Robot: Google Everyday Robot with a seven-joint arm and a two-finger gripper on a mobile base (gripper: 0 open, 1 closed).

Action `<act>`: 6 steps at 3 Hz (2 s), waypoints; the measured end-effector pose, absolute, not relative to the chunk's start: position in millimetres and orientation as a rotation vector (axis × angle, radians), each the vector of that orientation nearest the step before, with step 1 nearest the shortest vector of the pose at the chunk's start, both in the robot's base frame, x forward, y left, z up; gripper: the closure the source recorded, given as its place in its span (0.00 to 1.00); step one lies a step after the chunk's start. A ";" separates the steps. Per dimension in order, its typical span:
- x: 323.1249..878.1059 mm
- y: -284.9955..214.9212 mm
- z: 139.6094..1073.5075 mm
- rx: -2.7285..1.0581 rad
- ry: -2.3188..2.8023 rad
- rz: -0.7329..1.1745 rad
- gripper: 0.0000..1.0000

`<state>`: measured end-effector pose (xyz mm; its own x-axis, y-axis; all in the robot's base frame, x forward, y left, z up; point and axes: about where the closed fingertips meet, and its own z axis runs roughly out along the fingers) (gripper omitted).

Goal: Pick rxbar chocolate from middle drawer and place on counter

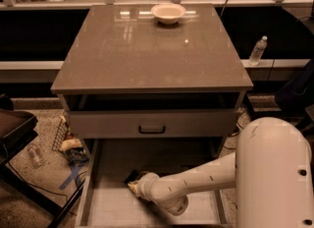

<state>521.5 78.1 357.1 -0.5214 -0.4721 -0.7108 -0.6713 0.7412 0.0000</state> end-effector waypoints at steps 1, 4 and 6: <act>523.0 70.3 385.8 -0.868 2.183 0.409 1.00; 580.5 -52.0 601.7 -0.852 2.049 0.436 1.00; 542.3 -71.8 650.8 -0.978 2.114 0.497 1.00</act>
Offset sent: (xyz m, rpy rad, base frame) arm 0.0108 -0.0525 0.1551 0.1518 0.0115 0.1719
